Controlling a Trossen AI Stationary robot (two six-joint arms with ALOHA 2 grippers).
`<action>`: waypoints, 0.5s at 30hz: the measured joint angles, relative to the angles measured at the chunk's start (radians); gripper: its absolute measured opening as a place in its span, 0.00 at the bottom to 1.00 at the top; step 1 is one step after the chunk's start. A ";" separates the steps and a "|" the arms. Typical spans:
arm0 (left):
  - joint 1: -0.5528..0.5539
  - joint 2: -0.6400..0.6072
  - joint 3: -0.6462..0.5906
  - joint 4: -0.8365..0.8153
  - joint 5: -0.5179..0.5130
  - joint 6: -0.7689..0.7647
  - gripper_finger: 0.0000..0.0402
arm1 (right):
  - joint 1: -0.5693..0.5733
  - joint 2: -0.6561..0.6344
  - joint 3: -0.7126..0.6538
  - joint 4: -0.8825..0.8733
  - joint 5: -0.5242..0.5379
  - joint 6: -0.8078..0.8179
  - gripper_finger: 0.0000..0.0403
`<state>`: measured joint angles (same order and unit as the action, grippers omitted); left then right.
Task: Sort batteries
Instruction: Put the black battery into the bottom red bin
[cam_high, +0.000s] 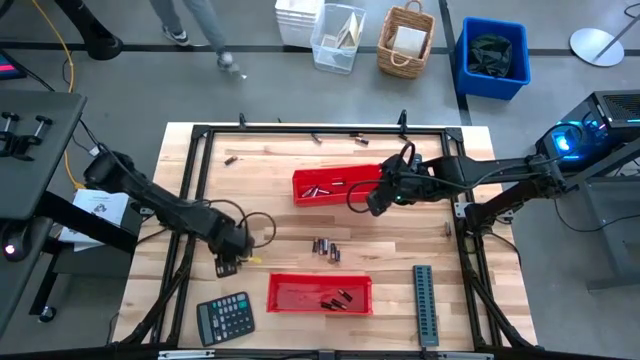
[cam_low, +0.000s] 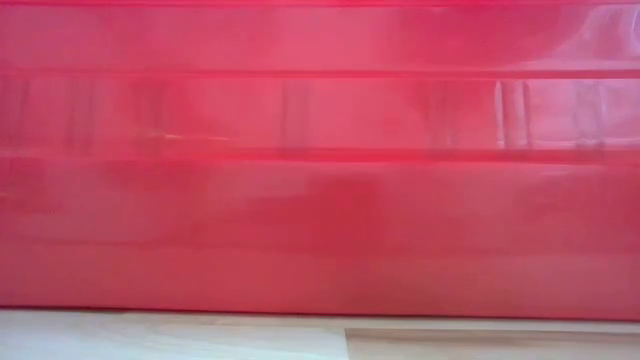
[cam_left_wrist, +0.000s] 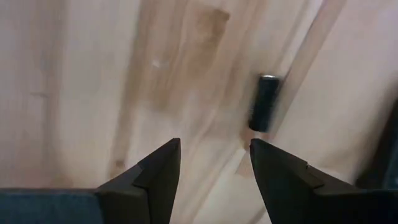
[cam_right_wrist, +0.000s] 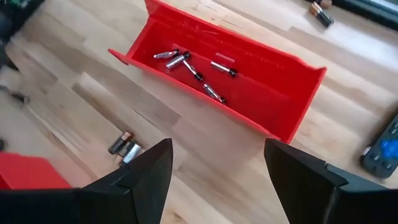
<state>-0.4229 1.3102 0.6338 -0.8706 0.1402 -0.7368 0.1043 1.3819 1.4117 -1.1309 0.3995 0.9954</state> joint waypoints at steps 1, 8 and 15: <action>-0.018 0.001 -0.024 0.055 0.009 -0.035 0.46 | 0.000 0.000 0.000 0.000 0.000 0.018 0.62; -0.156 0.000 -0.061 0.328 -0.014 -0.171 0.46 | 0.000 0.000 0.000 -0.026 -0.021 0.094 0.62; -0.219 0.088 -0.065 0.392 -0.064 -0.205 0.46 | 0.000 0.000 0.000 -0.040 -0.031 0.129 0.62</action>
<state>-0.6416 1.3985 0.5692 -0.4784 0.0764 -0.9419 0.1043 1.3819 1.4117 -1.1713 0.3683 1.1248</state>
